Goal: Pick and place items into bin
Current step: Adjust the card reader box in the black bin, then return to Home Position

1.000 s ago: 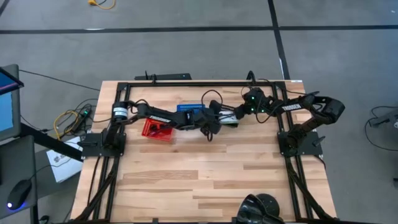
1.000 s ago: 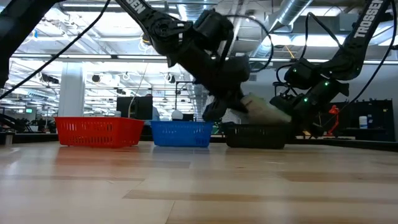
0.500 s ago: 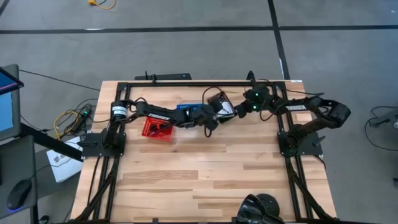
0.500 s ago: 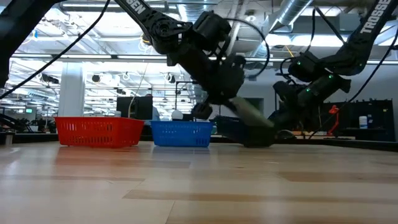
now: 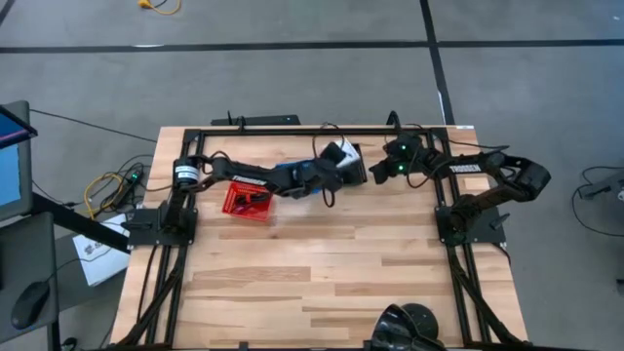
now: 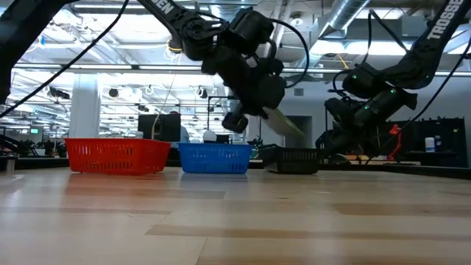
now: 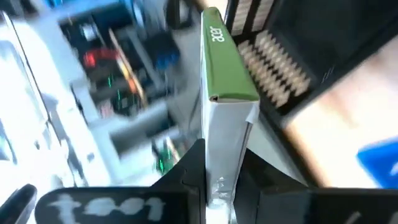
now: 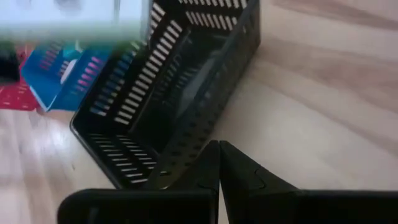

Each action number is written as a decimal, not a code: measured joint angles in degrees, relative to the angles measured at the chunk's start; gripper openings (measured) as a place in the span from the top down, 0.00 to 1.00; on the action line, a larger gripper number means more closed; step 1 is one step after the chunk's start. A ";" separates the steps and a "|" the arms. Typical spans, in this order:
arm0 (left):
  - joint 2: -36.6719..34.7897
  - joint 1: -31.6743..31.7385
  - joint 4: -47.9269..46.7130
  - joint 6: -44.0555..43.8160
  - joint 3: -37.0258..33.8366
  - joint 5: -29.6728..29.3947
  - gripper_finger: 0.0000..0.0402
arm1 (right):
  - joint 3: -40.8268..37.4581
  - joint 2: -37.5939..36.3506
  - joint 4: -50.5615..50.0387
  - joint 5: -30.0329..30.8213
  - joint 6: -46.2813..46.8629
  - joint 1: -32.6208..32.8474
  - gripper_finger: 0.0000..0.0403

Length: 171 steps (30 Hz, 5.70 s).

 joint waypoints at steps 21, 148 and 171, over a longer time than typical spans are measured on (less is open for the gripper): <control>0.60 -4.57 -47.27 -70.90 22.68 8.11 0.94 | -0.02 0.02 -6.86 -1.46 4.50 3.91 1.00; -19.60 14.21 -99.45 -105.06 39.81 -34.00 0.65 | 17.30 24.06 18.90 -4.54 7.19 15.97 1.00; -18.62 18.32 -99.45 -100.55 39.81 -32.84 0.65 | 28.26 22.01 -5.24 6.14 -6.83 14.68 1.00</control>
